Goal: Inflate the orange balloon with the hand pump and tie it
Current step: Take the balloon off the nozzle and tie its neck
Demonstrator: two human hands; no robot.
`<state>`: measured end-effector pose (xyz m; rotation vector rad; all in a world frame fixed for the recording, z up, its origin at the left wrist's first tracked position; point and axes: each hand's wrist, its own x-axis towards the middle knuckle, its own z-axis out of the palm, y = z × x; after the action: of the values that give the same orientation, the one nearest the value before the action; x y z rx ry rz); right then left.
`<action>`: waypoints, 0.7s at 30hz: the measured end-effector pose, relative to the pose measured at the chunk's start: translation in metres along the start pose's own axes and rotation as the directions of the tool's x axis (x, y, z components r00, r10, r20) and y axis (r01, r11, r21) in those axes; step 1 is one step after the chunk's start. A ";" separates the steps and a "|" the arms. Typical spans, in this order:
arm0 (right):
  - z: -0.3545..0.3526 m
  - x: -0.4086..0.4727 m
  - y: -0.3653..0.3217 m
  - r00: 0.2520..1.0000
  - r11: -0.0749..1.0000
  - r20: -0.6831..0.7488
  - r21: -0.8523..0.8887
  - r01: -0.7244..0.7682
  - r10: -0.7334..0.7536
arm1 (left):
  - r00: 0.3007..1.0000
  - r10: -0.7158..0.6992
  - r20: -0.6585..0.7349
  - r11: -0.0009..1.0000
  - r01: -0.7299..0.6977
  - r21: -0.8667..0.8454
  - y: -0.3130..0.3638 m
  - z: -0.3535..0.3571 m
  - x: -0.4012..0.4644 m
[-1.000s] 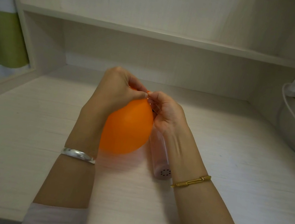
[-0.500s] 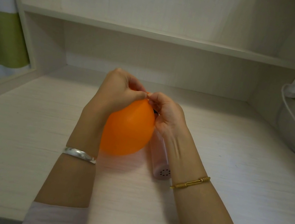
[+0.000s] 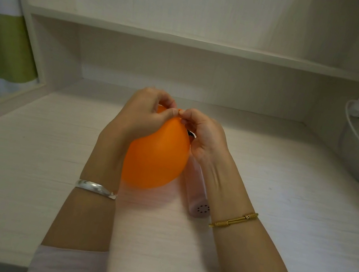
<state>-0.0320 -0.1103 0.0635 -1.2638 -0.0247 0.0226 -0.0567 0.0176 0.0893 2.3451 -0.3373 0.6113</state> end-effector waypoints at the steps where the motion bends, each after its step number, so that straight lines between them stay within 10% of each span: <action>1: -0.001 0.000 -0.001 1.000 0.999 0.006 -0.032 0.007 -0.007 | 1.000 0.010 0.001 1.000 -0.010 -0.005 0.000 0.000 0.000; 14: -0.003 -0.007 -0.011 0.999 0.980 0.052 -0.198 -0.002 0.013 | 0.989 0.139 -0.043 0.982 -0.132 0.136 0.000 0.006 0.000; 21: 0.004 -0.012 -0.005 0.962 0.949 0.122 -0.174 0.263 -0.244 | 0.984 0.144 -0.103 0.987 -0.136 0.084 0.002 -0.002 0.001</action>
<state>-0.0439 -0.1080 0.0694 -1.4403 -0.2815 -0.1424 -0.0573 0.0177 0.0925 2.3631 -0.4383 0.8298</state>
